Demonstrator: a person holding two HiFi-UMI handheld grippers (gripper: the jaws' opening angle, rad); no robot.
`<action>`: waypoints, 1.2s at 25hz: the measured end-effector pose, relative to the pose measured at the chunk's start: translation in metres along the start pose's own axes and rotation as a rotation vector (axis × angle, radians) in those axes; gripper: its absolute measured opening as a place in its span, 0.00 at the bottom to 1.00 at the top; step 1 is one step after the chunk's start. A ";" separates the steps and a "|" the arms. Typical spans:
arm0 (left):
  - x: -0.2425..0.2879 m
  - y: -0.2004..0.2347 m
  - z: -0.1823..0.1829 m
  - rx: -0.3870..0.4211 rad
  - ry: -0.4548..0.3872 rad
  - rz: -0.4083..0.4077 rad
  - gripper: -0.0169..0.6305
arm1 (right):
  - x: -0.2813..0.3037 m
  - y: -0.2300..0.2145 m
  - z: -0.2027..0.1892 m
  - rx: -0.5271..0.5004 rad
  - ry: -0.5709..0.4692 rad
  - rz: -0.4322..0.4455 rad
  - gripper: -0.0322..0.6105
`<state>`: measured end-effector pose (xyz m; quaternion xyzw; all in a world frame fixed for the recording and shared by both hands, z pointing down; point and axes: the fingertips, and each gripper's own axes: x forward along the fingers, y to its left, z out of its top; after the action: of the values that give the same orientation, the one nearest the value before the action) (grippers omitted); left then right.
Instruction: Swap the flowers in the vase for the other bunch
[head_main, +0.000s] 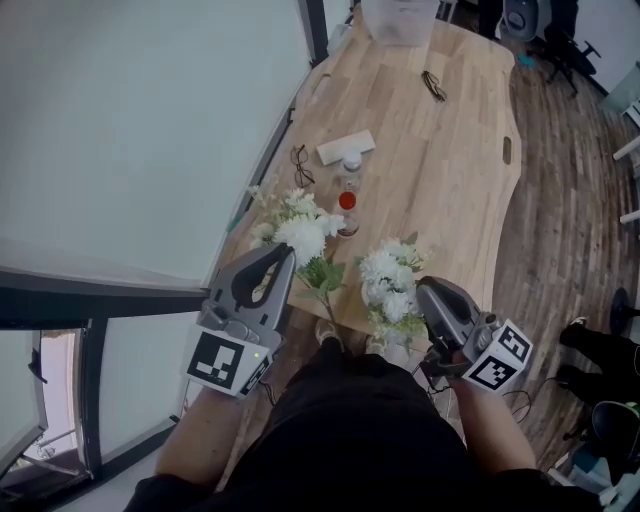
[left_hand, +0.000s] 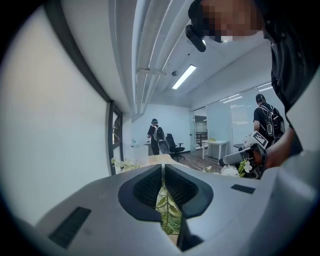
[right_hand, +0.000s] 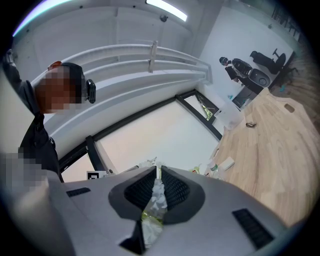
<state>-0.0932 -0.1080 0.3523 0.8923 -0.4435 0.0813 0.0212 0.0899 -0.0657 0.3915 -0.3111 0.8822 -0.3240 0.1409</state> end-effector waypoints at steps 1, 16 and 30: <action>0.000 0.000 -0.001 0.001 0.001 0.000 0.06 | 0.000 -0.001 -0.001 0.001 0.002 -0.001 0.12; 0.000 -0.005 -0.008 -0.002 0.019 0.000 0.06 | -0.003 -0.014 -0.010 0.023 0.012 -0.020 0.12; 0.006 -0.008 0.002 0.007 -0.005 -0.013 0.06 | -0.010 -0.007 -0.004 -0.052 0.025 -0.029 0.15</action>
<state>-0.0829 -0.1076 0.3516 0.8955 -0.4373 0.0805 0.0175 0.0993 -0.0613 0.3994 -0.3235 0.8875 -0.3068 0.1168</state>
